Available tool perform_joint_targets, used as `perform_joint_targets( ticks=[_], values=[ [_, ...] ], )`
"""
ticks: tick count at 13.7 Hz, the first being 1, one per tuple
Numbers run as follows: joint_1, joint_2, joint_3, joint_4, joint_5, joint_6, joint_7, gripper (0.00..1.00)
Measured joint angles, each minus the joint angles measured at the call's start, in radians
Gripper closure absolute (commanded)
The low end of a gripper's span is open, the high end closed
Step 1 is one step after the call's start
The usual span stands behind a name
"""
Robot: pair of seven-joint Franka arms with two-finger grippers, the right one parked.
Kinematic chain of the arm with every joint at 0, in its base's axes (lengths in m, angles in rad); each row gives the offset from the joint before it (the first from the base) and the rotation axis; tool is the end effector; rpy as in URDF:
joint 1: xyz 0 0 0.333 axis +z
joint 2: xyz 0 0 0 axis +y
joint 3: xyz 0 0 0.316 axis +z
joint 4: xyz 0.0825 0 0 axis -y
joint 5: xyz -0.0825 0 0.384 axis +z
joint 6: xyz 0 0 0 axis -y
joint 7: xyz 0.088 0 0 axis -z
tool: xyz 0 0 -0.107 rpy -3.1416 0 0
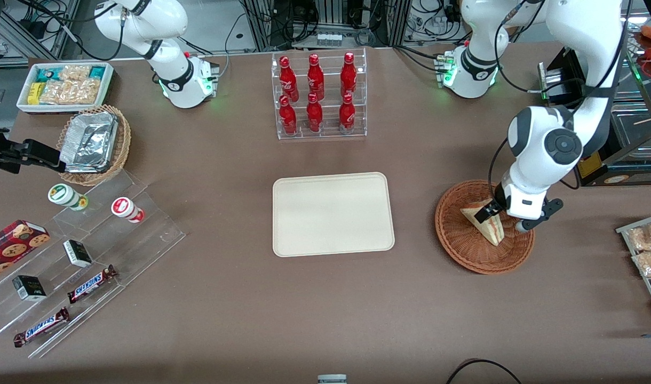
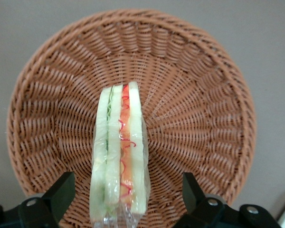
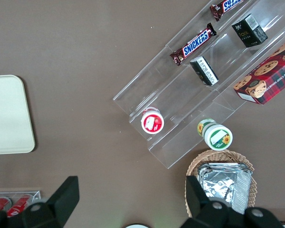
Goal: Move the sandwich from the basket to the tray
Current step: 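Close the left gripper on the sandwich's upright edge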
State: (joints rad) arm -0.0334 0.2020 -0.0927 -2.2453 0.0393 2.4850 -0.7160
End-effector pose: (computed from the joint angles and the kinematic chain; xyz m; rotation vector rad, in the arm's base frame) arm 0.5410 -0.0687 0.2806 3.0081 0.8674 0.0593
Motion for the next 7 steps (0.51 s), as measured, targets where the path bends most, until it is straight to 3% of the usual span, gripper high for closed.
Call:
perform_joint_targets(
  ticks=[2,3,4,5,7],
  values=[
    [0.0,0.027,0.0,0.0,0.0,0.005,-0.003,0.01],
    [0.0,0.037,0.0,0.0,0.0,0.011,-0.004,0.06],
    [0.0,0.044,0.0,0.0,0.0,0.017,-0.004,0.21],
    [0.0,0.049,0.0,0.0,0.0,0.019,-0.004,0.41],
    [0.001,0.058,0.002,0.0,0.0,0.019,-0.004,0.96]
  ],
)
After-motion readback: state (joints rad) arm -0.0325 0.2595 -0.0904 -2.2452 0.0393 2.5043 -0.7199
